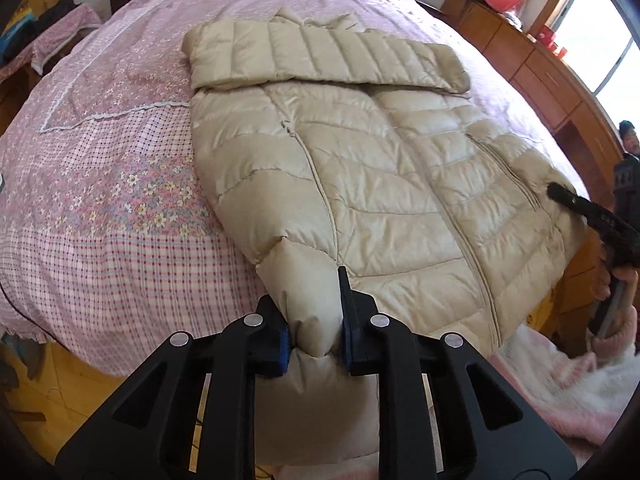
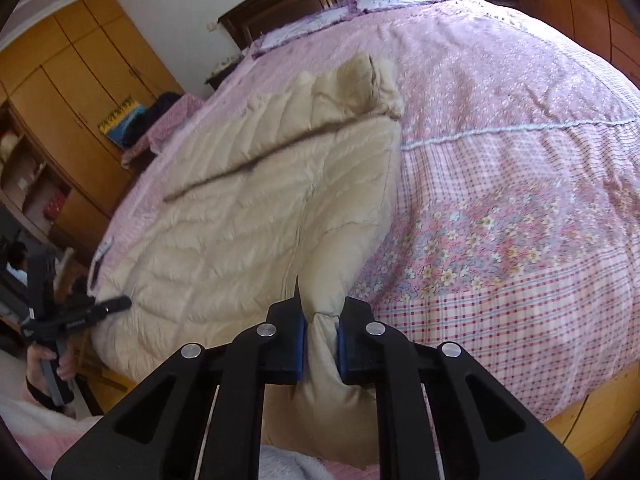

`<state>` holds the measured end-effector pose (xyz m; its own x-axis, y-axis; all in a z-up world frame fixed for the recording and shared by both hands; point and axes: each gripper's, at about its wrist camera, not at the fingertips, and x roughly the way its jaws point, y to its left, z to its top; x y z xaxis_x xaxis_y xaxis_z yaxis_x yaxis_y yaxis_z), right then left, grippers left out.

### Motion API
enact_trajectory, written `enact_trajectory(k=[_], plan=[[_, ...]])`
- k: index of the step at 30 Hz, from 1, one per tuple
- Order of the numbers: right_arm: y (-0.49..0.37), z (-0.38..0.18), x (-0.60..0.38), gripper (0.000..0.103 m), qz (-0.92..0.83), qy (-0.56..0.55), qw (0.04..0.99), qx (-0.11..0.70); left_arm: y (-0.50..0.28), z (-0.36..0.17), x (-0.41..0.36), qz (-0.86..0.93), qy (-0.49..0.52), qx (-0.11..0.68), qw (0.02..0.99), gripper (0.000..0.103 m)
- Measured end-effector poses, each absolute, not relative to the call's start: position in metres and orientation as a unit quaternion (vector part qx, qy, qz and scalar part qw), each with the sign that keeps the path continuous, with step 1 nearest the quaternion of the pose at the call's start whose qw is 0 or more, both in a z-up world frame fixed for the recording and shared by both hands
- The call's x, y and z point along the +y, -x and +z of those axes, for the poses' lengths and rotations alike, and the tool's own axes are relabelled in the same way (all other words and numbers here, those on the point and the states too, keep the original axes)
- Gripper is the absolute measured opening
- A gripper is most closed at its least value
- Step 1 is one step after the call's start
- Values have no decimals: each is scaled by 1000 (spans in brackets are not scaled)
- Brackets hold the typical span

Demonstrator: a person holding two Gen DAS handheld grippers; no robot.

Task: Fold large clothes
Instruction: 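Grasp the hem with both tools and fold it up toward the collar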

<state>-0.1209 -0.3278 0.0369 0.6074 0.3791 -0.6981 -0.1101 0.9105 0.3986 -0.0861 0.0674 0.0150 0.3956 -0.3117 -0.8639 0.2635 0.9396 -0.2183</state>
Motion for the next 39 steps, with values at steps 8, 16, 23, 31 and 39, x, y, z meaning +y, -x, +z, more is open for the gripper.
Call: enact_trajectory(k=[8, 16, 23, 31, 39], plan=[[139, 69, -331, 12, 163, -165, 889, 396, 109, 54, 71, -189, 25, 511, 838, 17], [131, 93, -330, 12, 170, -156, 903, 363, 96, 82, 78, -187, 52, 467, 863, 17], [93, 113, -324, 12, 165, -127, 919, 334, 63, 105, 81, -179, 71, 430, 882, 17], [43, 122, -319, 12, 141, -117, 931, 316, 9, 106, 85, -145, 72, 407, 899, 18], [-6, 106, -310, 12, 105, -86, 936, 326, -40, 82, 72, -107, 12, 408, 907, 19]])
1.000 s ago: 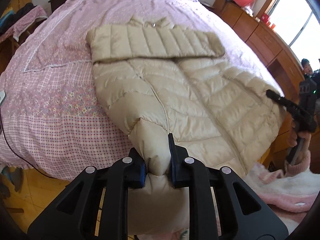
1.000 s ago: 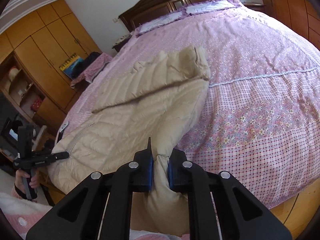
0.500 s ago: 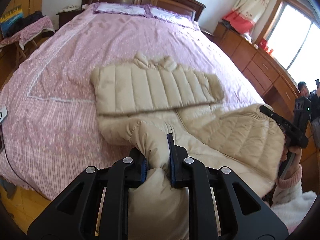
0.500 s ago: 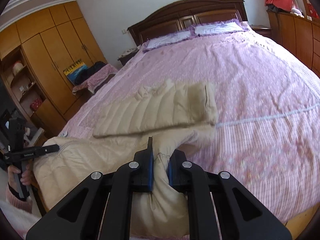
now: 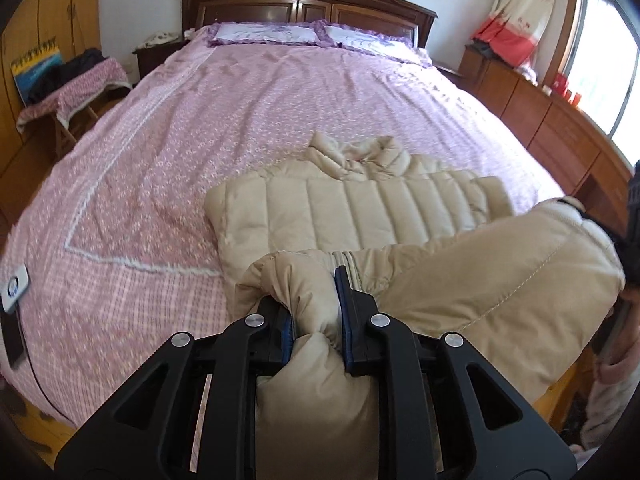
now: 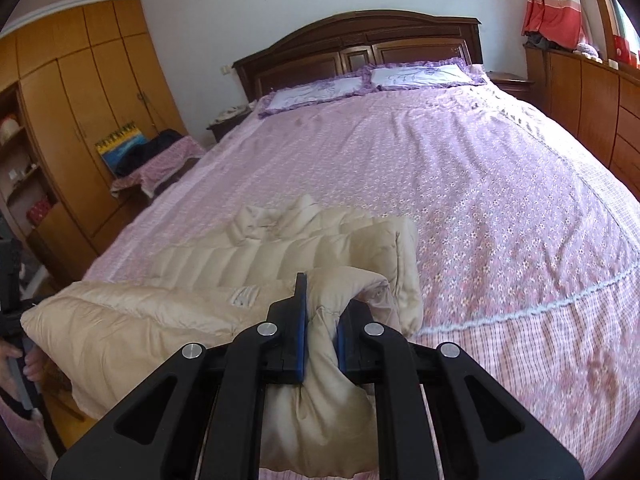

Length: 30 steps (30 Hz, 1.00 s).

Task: Fold large clothes
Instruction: 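Grasp the hem with both tools and fold it up toward the collar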

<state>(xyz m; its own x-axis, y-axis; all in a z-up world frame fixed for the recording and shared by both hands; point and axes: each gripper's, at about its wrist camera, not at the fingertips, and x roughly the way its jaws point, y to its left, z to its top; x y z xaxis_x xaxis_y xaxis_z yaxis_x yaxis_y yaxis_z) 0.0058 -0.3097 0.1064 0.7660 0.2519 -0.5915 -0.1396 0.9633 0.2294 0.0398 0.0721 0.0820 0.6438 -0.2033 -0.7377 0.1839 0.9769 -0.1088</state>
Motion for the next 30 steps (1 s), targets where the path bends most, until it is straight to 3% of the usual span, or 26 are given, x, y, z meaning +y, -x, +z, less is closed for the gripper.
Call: enact_trajectory(k=[11, 26, 28, 30], plan=[[-64, 51, -304, 12, 64, -55, 923, 376, -93, 36, 55, -66, -22, 436, 897, 24], [-90, 5, -293, 21, 36, -29, 914, 402, -106, 7, 52, -66, -25, 441, 895, 29], [-90, 6, -293, 22, 33, -30, 913, 405, -101, 12, 56, -78, -18, 439, 895, 35], [-90, 6, -291, 23, 28, -27, 913, 407, -95, 18, 60, -84, -12, 439, 894, 51]])
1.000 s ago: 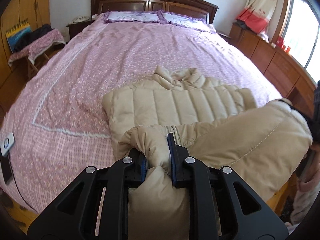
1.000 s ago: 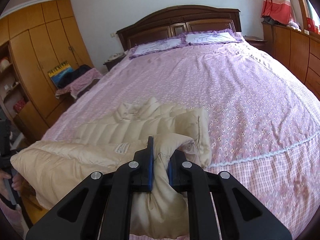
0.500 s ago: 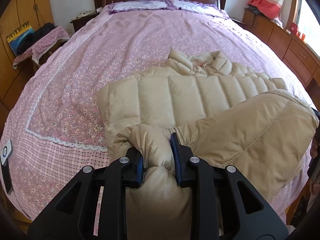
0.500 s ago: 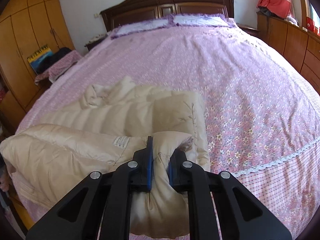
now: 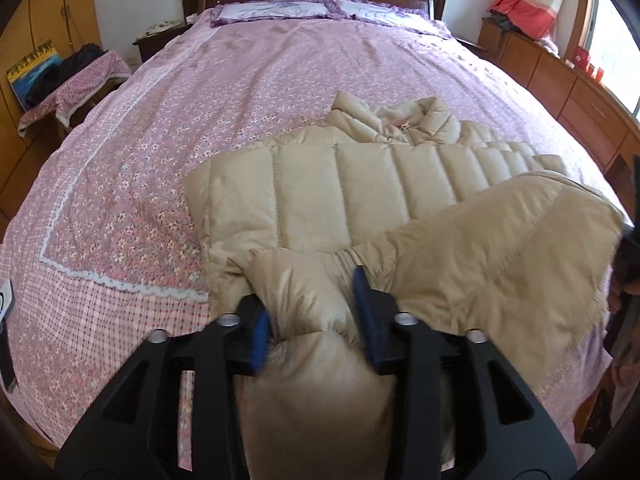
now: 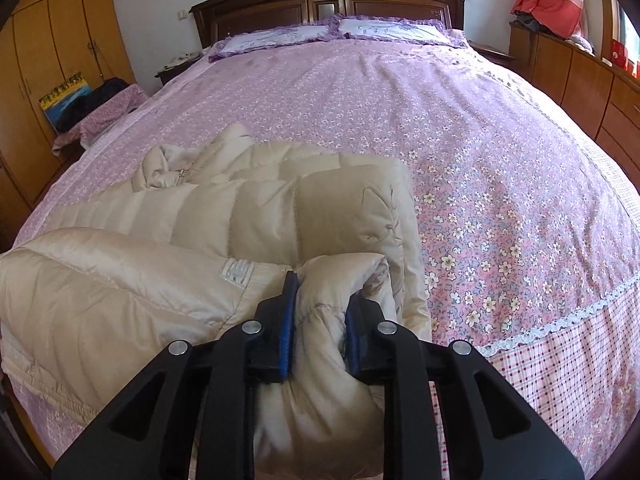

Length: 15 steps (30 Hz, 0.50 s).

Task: Fold large clothes
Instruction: 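Grasp the hem with both tools and fold it up toward the collar, then open both tools and release the folded hem on the jacket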

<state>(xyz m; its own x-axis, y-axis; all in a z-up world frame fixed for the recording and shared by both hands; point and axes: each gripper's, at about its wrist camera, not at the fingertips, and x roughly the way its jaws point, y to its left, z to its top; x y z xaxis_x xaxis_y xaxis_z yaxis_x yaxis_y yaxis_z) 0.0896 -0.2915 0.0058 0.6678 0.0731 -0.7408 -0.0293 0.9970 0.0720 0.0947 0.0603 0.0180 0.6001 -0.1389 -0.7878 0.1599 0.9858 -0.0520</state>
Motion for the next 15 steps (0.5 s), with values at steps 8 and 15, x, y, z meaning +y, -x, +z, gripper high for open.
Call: enact_trajectory(k=[8, 15], plan=[[-80, 12, -290, 29, 21, -53, 919, 390, -57, 41, 78, -67, -2, 426, 902, 79], [-62, 43, -303, 45, 48, -80, 922, 376, -20, 60, 101, -56, 39, 398, 915, 80]])
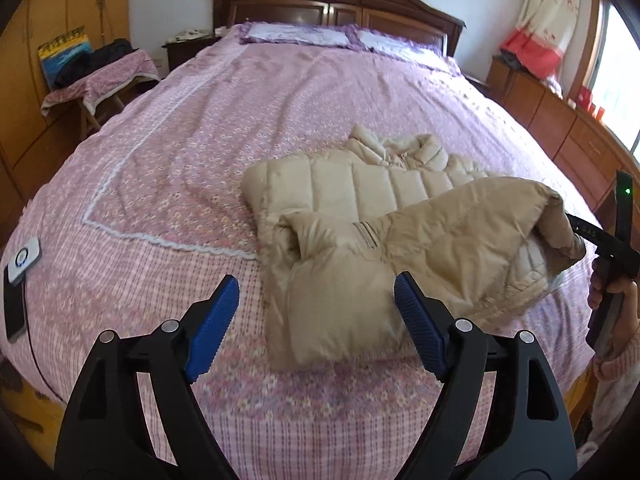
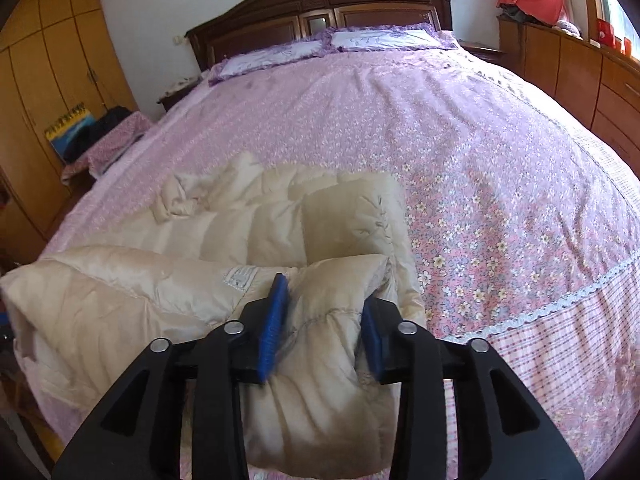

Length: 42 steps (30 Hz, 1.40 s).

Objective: Fold large clothes

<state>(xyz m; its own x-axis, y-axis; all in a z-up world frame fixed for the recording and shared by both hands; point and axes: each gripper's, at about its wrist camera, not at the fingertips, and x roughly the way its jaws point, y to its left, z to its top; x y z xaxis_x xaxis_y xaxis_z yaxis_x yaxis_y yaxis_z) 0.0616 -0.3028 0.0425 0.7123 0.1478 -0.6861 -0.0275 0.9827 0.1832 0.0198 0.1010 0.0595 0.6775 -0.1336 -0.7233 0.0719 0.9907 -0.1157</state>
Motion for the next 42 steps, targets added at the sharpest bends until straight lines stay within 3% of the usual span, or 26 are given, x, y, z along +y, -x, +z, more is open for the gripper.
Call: enact_trajectory(k=[2, 3, 11, 19, 26, 32, 36, 42], plan=[[-54, 55, -307, 60, 52, -86, 927, 362, -13, 63, 106, -41, 48, 395, 916, 80], [-50, 62, -309, 61, 57, -91, 930, 352, -10, 65, 109, -27, 60, 402, 913, 80], [-12, 90, -301, 63, 79, -80, 940, 322, 8, 73, 103, -42, 88, 392, 915, 80], [4, 71, -300, 63, 56, -66, 934, 346, 12, 58, 94, -51, 99, 411, 905, 80], [-1, 50, -314, 64, 50, -133, 917, 373, -15, 32, 91, -30, 113, 437, 892, 79], [-5, 48, -322, 63, 36, -156, 914, 372, -24, 20, 86, -63, 153, 450, 878, 60], [-1, 50, -322, 64, 36, -153, 920, 359, -26, 14, 83, -64, 151, 455, 875, 59], [-9, 40, -321, 63, 48, -153, 913, 375, -32, 6, 88, -78, 182, 466, 862, 40]])
